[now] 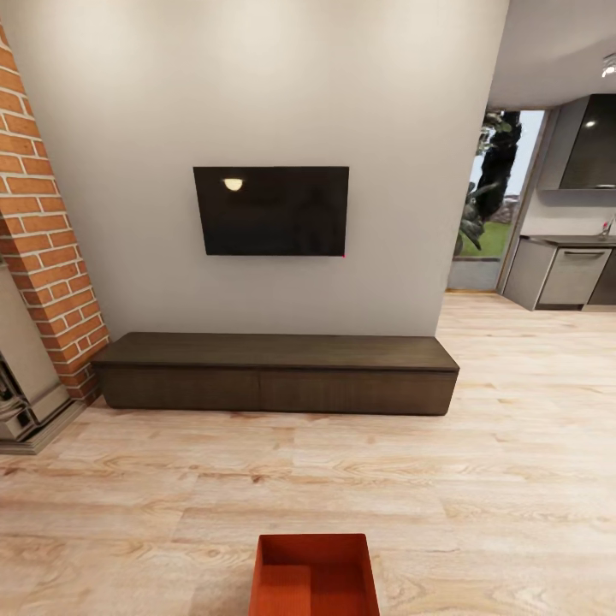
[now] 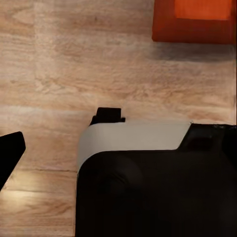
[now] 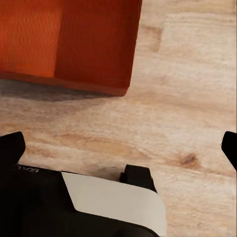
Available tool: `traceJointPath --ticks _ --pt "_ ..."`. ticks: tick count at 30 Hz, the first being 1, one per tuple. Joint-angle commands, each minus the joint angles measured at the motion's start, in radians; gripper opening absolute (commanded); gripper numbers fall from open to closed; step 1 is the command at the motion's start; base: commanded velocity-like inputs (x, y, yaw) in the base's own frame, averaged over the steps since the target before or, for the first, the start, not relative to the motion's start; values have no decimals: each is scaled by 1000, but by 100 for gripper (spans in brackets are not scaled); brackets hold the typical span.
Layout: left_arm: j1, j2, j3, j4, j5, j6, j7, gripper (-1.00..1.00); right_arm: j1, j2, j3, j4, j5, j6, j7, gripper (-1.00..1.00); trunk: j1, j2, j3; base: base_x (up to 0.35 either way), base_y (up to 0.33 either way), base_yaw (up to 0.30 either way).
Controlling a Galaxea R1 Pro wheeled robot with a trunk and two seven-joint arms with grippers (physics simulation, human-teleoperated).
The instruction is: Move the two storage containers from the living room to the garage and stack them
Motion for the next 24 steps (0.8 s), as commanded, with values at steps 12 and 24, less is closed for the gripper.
traceJointPath --ticks 12,24 --pt "-135 -17 2 -161 7 151 6 100 -151 5 4 -78 -18 144 -60 100 0 -1 -1 0 0 0" --pt "-435 -30 -1 118 -5 53 6 100 -278 4 2 67 -68 30 -92 100 0 -1 -1 0 0 0"
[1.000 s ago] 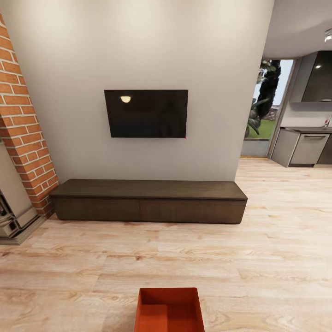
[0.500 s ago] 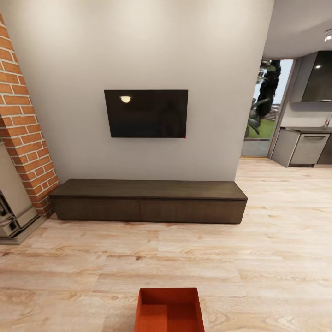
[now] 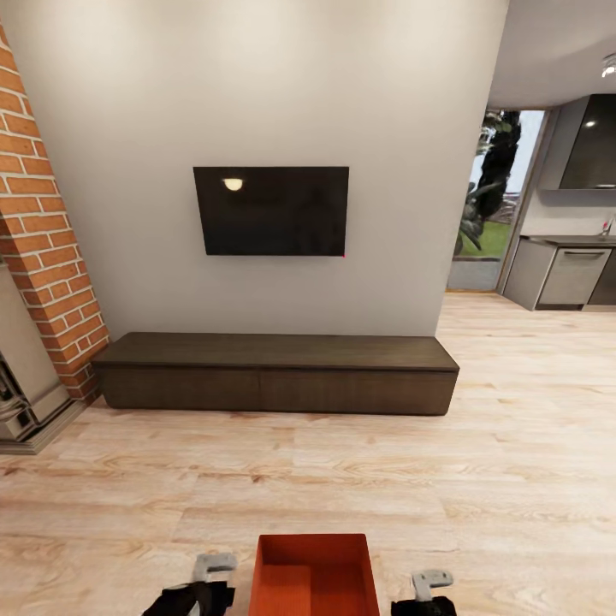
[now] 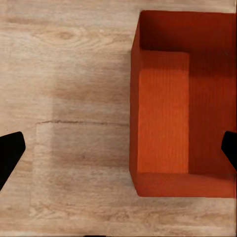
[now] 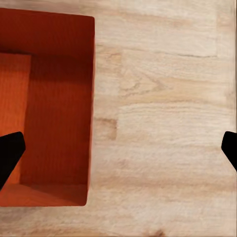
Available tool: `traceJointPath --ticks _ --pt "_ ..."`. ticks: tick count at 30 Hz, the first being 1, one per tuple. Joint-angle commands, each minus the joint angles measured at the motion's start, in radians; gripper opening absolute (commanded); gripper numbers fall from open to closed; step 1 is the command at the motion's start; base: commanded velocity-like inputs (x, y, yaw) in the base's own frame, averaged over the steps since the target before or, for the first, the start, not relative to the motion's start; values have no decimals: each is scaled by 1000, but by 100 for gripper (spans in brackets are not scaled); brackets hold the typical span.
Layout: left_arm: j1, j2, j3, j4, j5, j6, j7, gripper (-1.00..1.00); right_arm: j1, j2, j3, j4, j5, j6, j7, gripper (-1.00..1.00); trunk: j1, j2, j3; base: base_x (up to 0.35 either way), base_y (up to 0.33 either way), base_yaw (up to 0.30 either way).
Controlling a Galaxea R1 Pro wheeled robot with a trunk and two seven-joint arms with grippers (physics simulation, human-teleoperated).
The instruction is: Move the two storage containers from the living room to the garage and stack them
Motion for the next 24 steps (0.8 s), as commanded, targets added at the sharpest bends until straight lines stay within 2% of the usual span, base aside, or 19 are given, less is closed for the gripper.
traceJointPath --ticks 1,4,9,10,15,18,20,24 --pt "-14 -3 0 0 3 7 3 100 -10 0 9 3 -21 -6 -4 100 0 -1 -1 0 0 0" --pt "-34 -18 -2 5 3 8 4 100 -25 1 9 6 -36 -10 -4 100 0 -1 -1 0 0 0" --pt "-40 -14 -2 11 4 14 21 100 -30 5 8 8 -41 -13 -4 100 0 -1 -1 0 0 0" --pt "-40 -22 -2 10 0 17 47 100 -31 8 7 8 -41 -14 -4 100 0 -1 -1 0 0 0" --pt "-41 -64 -6 1 -25 4 62 100 -31 22 8 6 -39 -14 -3 100 0 -1 -1 0 0 0" --pt "-41 -107 -10 -10 -40 4 64 100 -31 27 9 -1 -37 -13 -2 100 0 -1 -1 0 0 0" --pt "-41 -124 -11 -19 -43 4 65 100 -31 23 10 -13 -38 -12 -2 100 0 -1 -1 0 0 0" --pt "-41 -132 -13 -38 -45 11 67 100 -31 20 10 -32 -38 -4 -3 100 0 -1 -1 0 0 0"
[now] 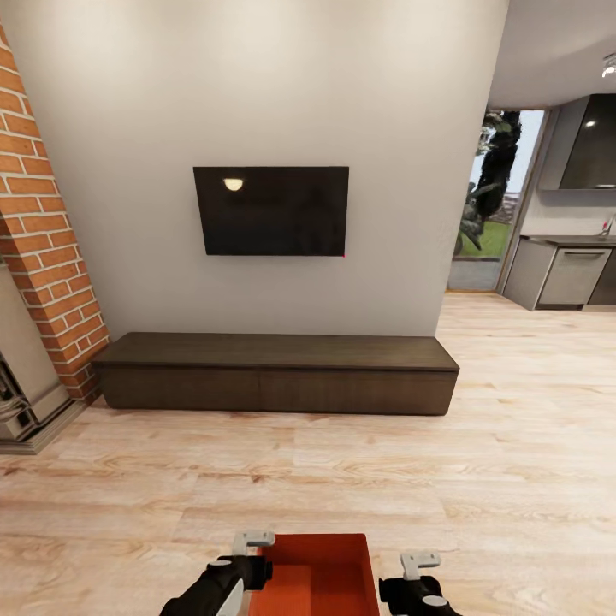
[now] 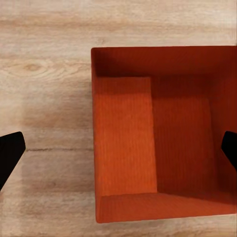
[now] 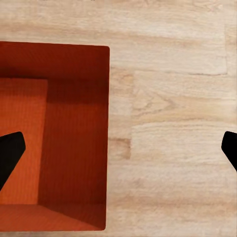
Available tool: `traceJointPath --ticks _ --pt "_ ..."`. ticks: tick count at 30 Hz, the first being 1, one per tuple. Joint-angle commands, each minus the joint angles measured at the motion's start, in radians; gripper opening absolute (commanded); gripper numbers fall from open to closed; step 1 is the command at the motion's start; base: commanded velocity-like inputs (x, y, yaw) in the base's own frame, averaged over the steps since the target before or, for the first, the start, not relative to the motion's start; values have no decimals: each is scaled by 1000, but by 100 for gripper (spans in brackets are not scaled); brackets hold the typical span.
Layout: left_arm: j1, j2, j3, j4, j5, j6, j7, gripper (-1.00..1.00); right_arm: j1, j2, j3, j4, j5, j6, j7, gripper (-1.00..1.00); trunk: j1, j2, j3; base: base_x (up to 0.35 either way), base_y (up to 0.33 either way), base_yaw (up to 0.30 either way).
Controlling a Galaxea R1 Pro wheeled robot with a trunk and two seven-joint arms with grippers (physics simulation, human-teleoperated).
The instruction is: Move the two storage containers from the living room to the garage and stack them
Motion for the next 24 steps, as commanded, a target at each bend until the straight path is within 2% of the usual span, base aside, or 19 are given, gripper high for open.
traceJointPath --ticks 1,22,23,24 --pt "0 0 -1 -4 -2 7 3 100 -1 0 9 -1 -10 -2 -4 100 4 -8 -4 0 0 0" --pt "0 7 0 -1 1 10 -3 100 -1 11 9 -5 -7 4 -16 100 84 -155 -70 0 0 0" --pt "0 8 0 -1 1 10 -5 100 -1 13 9 -12 -8 31 -44 100 88 -162 -75 0 0 0" --pt "0 8 0 -1 1 10 -5 100 -1 13 9 -13 -8 31 -45 100 92 -169 -79 0 0 0"
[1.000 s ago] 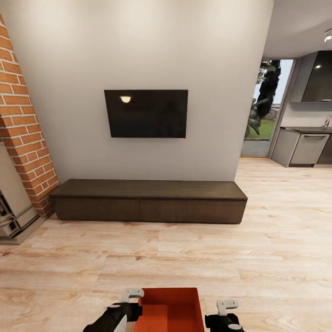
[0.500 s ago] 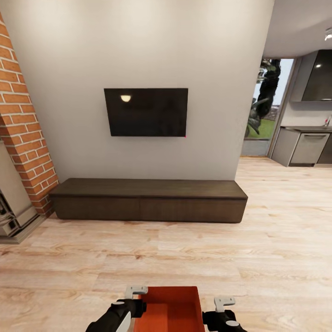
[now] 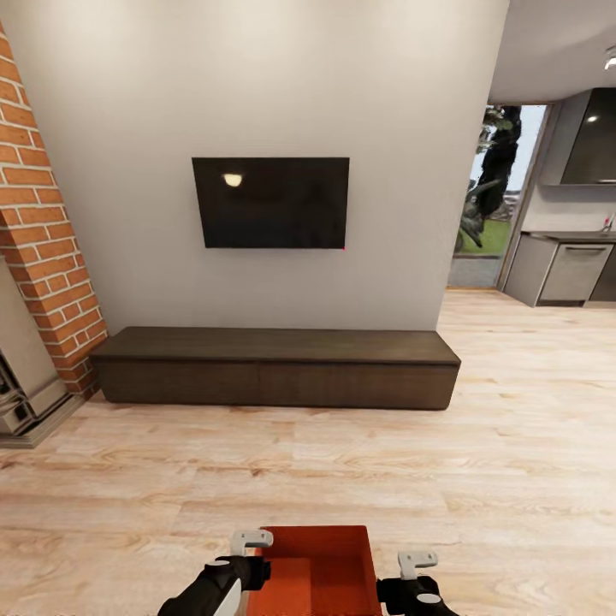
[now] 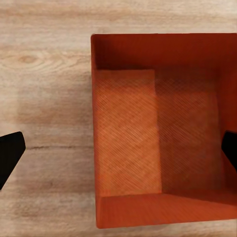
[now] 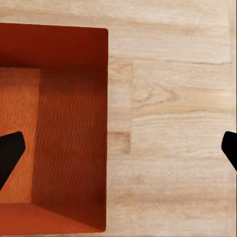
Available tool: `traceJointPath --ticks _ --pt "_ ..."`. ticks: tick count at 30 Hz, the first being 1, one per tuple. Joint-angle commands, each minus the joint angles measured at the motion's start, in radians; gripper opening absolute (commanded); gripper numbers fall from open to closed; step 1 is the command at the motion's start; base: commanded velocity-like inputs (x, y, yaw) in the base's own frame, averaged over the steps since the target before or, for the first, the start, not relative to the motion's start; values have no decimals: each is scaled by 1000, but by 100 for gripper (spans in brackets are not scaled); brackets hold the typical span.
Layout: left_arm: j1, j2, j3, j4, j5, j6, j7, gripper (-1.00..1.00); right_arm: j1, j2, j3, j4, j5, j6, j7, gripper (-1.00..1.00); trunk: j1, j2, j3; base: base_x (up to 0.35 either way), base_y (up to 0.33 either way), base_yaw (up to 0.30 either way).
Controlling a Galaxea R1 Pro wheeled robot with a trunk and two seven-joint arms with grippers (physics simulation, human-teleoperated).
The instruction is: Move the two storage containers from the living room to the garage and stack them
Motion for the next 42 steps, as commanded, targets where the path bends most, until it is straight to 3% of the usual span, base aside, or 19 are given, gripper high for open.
traceJointPath --ticks 1,42 --pt "0 0 -1 -2 -1 6 3 100 -1 0 9 -1 -10 -2 -5 100 4 -8 -6 0 0 0" --pt "0 0 -1 1 -3 6 0 100 -1 0 9 -7 -8 -1 -43 100 161 -295 -187 0 0 0"
